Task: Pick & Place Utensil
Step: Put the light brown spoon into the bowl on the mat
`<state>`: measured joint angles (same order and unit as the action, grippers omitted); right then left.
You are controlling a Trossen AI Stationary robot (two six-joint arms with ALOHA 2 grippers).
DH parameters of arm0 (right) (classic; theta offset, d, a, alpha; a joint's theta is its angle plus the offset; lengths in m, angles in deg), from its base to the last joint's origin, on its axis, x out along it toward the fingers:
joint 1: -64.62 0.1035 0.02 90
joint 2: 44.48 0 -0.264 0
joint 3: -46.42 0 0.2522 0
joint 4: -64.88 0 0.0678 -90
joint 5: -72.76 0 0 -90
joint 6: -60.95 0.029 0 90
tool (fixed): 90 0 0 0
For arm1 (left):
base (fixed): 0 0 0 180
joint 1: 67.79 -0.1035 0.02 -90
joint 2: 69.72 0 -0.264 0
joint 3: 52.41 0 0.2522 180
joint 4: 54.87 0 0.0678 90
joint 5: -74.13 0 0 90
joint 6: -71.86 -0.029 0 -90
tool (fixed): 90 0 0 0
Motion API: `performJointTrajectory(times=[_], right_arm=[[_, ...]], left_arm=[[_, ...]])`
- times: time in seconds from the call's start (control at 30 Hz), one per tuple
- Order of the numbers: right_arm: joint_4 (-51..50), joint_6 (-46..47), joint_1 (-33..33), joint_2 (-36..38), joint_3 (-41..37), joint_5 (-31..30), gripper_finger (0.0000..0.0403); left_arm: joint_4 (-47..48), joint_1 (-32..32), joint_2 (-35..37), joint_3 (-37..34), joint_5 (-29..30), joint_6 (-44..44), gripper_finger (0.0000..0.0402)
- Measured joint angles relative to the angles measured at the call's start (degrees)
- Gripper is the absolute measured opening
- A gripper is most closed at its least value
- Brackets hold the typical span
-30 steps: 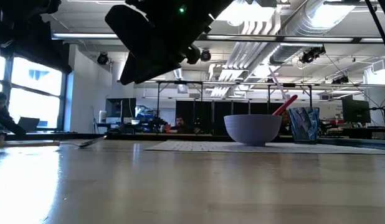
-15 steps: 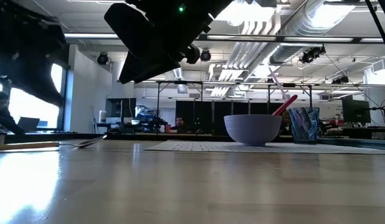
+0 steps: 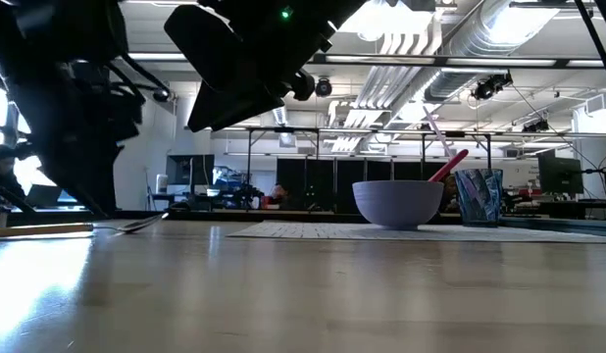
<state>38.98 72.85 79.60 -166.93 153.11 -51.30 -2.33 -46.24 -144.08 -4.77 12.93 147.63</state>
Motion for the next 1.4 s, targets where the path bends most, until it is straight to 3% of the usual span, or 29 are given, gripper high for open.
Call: performJointTrajectory(times=[0.27, 0.67, 0.8, 1.03, 1.4], right_arm=[[0.0, 0.0, -0.09, 0.02, 0.0, 0.0, 0.0157], [-0.22, 0.0, -0.39, 0.09, 0.0, 0.13, 0.0158], [-0.22, 0.0, -0.39, 0.09, 0.0, 0.13, 0.0156], [-0.28, -0.48, -0.37, 0.57, 0.0, 0.04, 0.0157], [-2.2, -5.14, 1.52, 6.74, 0.02, -0.08, 0.0156]], left_arm=[[-7.9, -3.02, -4.93, -0.01, -3.93, -6.85, 0.0154], [-7.81, -3.29, -6.22, 0.02, -5.5, -6.72, 0.0151], [-7.01, -3.26, -6.22, 0.07, -5.12, -6.56, 0.0115], [-6.31, -3.3, -6.78, 0.18, -4.88, -6.52, 0.0017], [-5.79, -3.26, -7.8, 0.63, -3.61, -8.32, 0.0015]])
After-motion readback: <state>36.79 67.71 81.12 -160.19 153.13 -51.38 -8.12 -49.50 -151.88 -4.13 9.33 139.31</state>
